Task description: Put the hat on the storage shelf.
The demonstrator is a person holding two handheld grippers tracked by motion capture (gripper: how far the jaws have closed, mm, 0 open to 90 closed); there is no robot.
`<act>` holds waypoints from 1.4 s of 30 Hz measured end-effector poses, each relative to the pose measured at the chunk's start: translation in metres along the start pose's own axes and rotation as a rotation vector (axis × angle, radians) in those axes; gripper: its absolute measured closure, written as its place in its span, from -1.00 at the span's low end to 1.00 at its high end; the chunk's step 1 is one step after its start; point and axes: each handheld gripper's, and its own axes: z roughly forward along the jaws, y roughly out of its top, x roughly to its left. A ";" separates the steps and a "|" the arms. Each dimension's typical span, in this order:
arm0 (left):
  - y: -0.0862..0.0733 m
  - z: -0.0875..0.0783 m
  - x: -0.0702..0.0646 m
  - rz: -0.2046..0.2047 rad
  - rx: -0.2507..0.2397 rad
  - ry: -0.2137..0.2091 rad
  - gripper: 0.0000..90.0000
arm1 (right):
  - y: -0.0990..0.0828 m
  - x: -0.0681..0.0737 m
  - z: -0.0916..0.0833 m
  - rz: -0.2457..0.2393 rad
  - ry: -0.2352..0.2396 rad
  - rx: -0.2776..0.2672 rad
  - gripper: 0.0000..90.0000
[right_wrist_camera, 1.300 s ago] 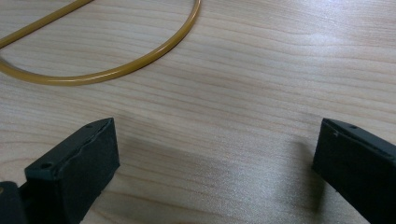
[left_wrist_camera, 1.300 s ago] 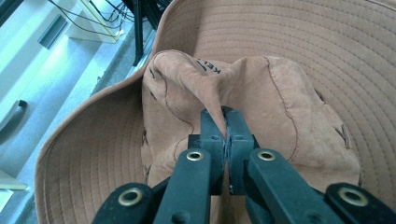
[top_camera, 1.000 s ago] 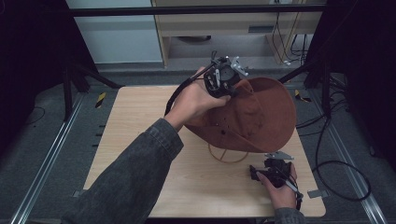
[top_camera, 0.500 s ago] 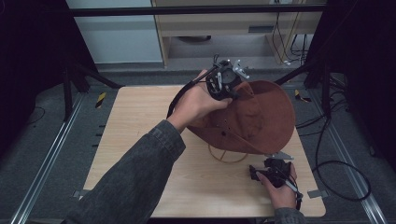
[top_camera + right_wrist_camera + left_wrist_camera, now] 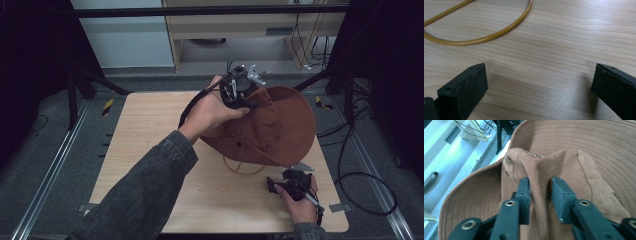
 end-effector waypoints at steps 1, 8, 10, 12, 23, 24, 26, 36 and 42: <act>0.000 0.000 0.000 0.000 -0.002 0.004 0.41 | 0.000 0.000 0.000 0.001 0.000 0.000 -0.99; -0.001 -0.004 0.001 -0.009 -0.023 0.018 0.12 | 0.000 0.000 0.000 0.001 0.001 0.000 -0.99; -0.001 -0.005 0.000 -0.012 -0.028 0.017 0.03 | 0.000 0.000 0.000 0.002 0.001 0.000 -0.99; -0.002 -0.005 0.000 -0.019 -0.043 0.010 -0.07 | 0.000 0.002 0.000 0.024 0.004 0.005 -0.99; -0.002 -0.022 0.000 -0.066 -0.122 -0.006 -0.69 | 0.000 0.002 0.000 0.024 0.004 0.005 -0.99; -0.003 -0.025 -0.001 -0.065 -0.121 -0.009 -0.74 | 0.000 0.002 0.000 0.021 0.004 0.006 -0.99; -0.005 -0.031 -0.002 -0.061 -0.131 0.007 -0.77 | 0.000 0.002 0.000 0.020 0.003 0.007 -0.99; -0.037 -0.079 0.005 -0.083 -0.158 0.054 -0.84 | 0.000 0.002 0.000 0.020 0.003 0.007 -0.99; -0.072 -0.105 0.009 -0.115 -0.172 0.084 -0.84 | 0.000 0.002 0.000 0.019 0.003 0.008 -0.99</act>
